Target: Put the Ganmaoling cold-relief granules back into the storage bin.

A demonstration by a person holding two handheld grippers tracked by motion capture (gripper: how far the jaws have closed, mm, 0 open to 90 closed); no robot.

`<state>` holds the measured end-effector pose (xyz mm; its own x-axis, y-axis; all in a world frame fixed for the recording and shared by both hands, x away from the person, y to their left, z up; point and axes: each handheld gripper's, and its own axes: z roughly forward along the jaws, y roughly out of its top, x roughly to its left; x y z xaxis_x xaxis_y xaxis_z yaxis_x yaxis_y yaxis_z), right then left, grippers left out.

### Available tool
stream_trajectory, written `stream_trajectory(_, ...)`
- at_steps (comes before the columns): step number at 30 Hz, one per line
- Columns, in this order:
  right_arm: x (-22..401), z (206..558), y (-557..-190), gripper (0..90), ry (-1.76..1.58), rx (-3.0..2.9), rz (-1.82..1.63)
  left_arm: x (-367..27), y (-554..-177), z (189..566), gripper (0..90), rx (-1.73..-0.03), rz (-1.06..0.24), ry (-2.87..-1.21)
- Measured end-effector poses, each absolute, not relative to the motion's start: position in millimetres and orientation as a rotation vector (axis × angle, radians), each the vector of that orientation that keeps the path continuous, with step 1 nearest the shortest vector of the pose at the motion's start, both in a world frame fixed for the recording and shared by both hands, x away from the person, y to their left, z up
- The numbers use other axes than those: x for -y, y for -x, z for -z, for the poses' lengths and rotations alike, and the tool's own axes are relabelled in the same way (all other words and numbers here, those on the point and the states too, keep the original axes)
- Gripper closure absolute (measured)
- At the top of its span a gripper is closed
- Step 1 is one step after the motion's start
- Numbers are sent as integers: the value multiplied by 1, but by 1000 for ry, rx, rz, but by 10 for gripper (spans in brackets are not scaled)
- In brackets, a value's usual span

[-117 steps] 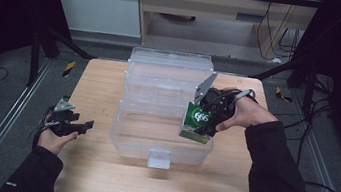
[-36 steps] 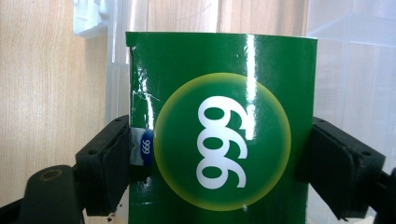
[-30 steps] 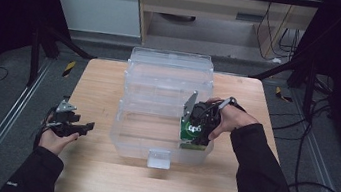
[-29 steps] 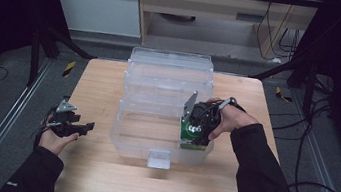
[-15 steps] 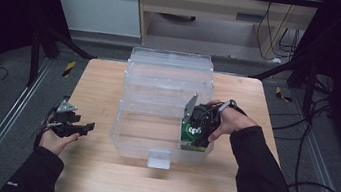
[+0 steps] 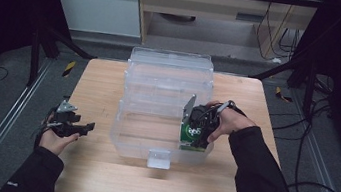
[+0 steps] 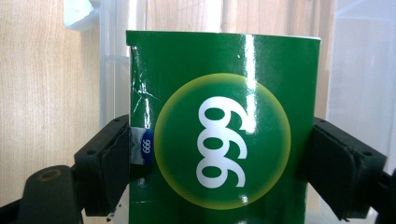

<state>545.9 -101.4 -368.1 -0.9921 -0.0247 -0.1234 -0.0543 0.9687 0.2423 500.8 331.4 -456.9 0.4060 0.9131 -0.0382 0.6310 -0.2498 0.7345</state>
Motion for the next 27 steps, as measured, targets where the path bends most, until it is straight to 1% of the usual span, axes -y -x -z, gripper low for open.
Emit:
stream_trajectory(10, 104, 372, -546, 164, 7, -3010, -381, -331, -501, 457, 300, -1312, -528, -1987)
stream_trajectory(27, 101, 377, -546, 165, 16, -3007, -344, -330, -501, 458, 300, -1307, -526, -1990)
